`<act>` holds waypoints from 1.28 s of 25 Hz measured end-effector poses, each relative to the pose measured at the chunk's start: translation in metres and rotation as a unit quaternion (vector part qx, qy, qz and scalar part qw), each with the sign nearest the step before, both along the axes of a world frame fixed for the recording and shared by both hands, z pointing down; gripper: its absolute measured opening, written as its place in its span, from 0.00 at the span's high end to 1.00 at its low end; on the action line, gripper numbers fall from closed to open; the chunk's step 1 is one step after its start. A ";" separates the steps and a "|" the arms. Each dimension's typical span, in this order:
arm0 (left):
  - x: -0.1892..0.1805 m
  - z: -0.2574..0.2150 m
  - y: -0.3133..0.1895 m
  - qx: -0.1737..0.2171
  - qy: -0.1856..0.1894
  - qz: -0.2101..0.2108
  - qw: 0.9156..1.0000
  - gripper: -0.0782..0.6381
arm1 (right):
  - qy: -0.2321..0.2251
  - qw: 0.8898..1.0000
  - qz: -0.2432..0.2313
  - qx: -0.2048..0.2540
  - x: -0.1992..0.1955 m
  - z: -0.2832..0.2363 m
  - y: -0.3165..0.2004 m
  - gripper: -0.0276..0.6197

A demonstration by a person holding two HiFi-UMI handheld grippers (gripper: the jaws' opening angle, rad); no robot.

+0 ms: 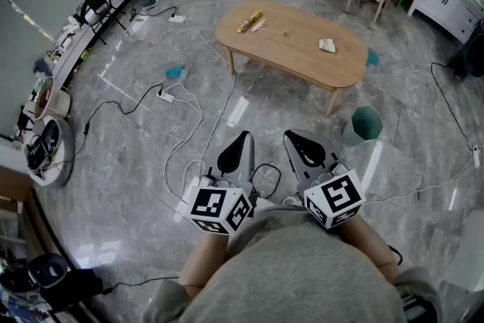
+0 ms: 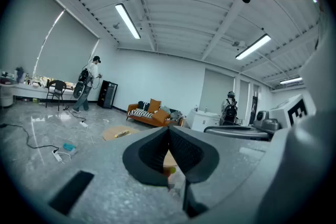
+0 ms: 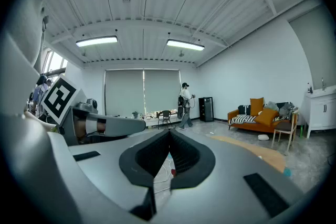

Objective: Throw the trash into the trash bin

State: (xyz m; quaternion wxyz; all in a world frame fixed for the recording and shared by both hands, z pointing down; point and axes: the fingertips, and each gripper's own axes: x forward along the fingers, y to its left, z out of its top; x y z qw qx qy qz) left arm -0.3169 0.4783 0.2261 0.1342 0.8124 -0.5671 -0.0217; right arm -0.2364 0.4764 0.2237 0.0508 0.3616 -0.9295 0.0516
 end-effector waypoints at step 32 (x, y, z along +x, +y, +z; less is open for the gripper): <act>0.025 -0.006 -0.009 -0.011 0.021 0.000 1.000 0.88 | -0.011 0.999 -0.037 -0.005 0.011 -0.005 0.000 0.94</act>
